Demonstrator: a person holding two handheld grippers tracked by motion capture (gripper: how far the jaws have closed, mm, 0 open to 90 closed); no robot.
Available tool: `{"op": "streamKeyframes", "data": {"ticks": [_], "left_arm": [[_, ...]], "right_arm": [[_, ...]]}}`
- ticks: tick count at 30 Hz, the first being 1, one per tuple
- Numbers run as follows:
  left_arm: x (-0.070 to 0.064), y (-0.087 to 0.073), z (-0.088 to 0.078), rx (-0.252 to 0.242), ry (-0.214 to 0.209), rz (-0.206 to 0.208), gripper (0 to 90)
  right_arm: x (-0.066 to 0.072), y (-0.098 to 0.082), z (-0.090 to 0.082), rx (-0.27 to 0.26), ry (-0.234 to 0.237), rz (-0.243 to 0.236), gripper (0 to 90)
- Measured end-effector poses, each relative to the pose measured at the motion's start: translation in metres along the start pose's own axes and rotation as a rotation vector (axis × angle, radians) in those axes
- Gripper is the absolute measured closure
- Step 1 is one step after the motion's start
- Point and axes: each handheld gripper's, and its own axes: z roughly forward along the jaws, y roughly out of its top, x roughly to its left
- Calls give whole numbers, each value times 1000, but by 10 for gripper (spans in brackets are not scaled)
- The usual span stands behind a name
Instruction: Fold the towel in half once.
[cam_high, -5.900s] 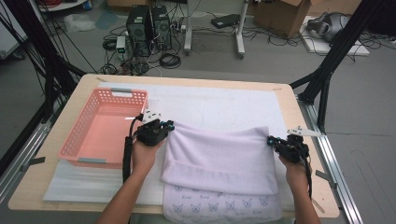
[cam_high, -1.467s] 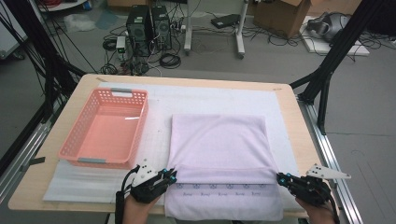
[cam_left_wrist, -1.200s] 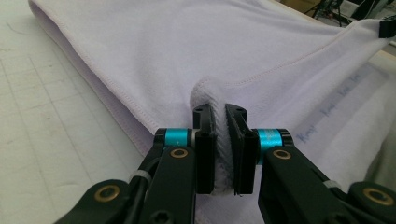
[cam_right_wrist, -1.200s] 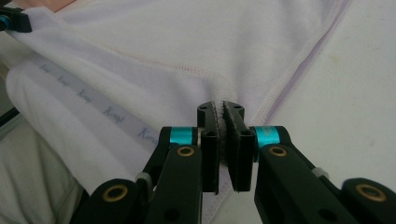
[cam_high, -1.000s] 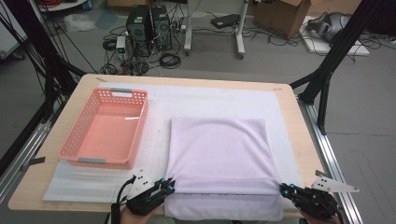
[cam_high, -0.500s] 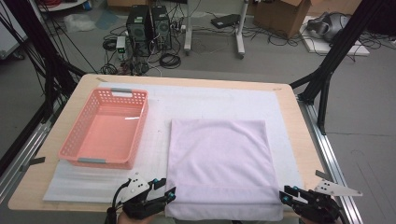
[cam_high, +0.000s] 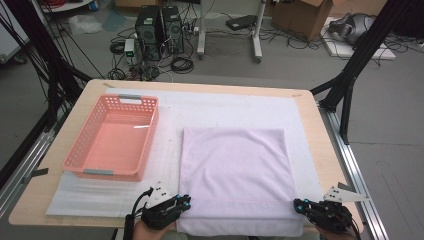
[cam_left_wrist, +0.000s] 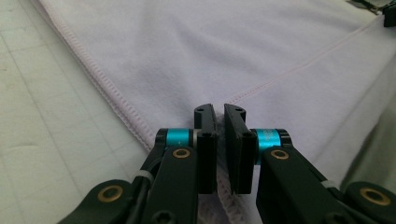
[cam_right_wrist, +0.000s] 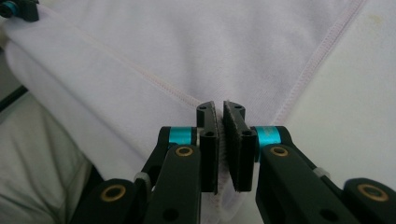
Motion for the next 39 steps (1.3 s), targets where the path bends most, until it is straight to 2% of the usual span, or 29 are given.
{"op": "streamKeyframes", "data": {"ticks": [7, 9, 10, 11, 14, 15, 17, 22, 24, 28, 35, 39], "left_arm": [[-8, -6, -23, -30, -61, 15, 793], [-8, -9, -26, -42, -61, 14, 706], [-7, -9, -27, -65, -58, 7, 608], [-5, -8, -28, -89, -53, -8, 538], [-1, -1, -32, -160, -31, -23, 493], [0, 1, -33, -173, -25, -24, 493], [3, 3, -31, -177, -10, -24, 489], [13, 3, -23, -158, 26, -48, 493], [15, 4, -21, -147, 45, -44, 524], [21, 7, -14, -130, 72, -58, 563], [38, 21, 5, -127, 74, -66, 555], [51, 32, 20, -115, 80, -99, 500]], "right_arm": [[6, -12, -21, -3, 76, -24, 840], [6, -16, -23, 22, 103, -24, 797], [5, -18, -24, 26, 110, -17, 723], [4, -18, -25, 17, 111, -5, 663], [1, -15, -32, -65, 108, 20, 638], [1, -13, -33, -88, 102, 24, 643], [1, -11, -32, -93, 81, 11, 665], [1, -9, -17, -49, 28, 0, 705], [2, -7, -13, -46, 23, -5, 737], [2, -4, -4, -20, -17, -36, 775], [-11, 4, 0, -59, -78, 21, 772], [-22, 9, 6, -70, -132, 60, 689]]}}
